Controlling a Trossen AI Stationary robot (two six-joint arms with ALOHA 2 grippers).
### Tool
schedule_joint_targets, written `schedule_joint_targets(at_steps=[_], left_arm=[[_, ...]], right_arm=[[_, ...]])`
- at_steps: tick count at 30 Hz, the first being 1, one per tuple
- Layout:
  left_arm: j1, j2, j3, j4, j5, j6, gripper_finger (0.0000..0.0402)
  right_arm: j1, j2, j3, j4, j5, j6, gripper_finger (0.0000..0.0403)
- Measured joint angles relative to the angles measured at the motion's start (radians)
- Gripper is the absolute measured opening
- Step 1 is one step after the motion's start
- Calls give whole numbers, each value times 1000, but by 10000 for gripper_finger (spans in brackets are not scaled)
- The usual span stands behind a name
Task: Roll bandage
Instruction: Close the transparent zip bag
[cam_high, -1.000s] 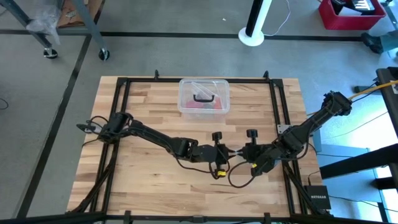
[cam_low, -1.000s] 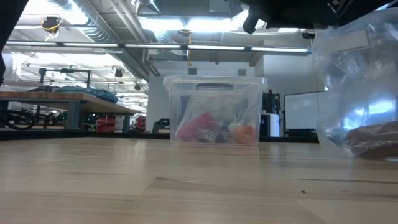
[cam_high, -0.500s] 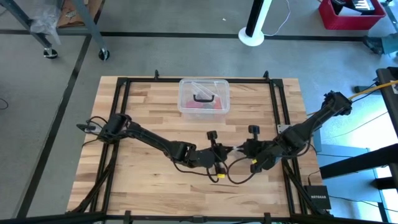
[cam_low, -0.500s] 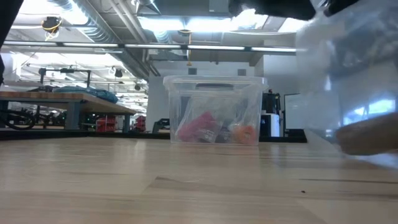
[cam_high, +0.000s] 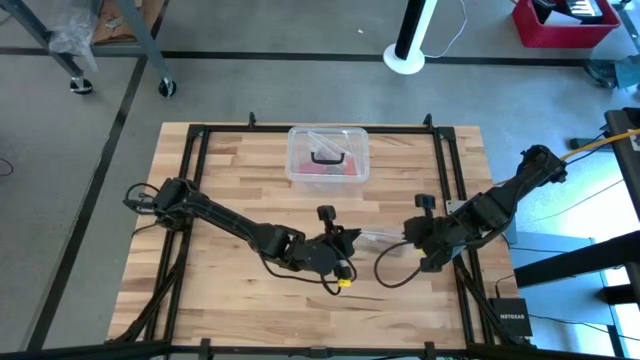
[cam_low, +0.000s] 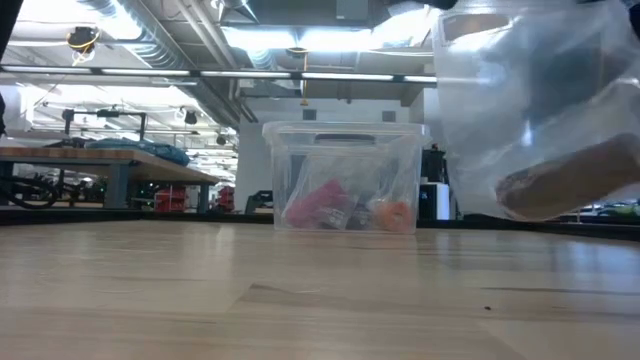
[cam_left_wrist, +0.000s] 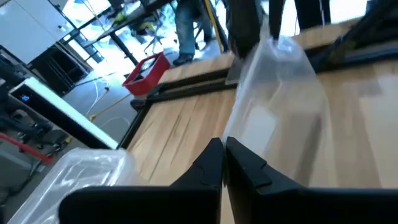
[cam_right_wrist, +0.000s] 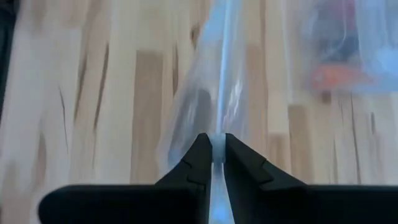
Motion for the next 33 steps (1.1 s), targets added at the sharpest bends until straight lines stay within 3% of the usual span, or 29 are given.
schedule_joint_targets(at_steps=[7, 13, 17, 20, 27, 33], left_arm=[[-12, -5, 0, -68, -2, 40, 0], [-11, -5, 0, -63, 25, 46, 3], [-13, -5, 0, -61, 34, 1, 15], [-24, -9, 0, -68, 35, -61, 46], [-112, -53, 65, -236, 62, -176, 144], [-87, -131, 65, -544, 2, -365, 192]], right_arm=[[0, 0, 38, -185, -102, 18, 35], [1, -1, 21, -153, -138, 80, 45], [2, 0, -6, -128, -126, 133, 80], [2, 0, -29, -130, -119, 178, 126], [1, -5, -66, -83, 7, 118, 231], [-44, -84, -153, 37, 180, -29, 258]])
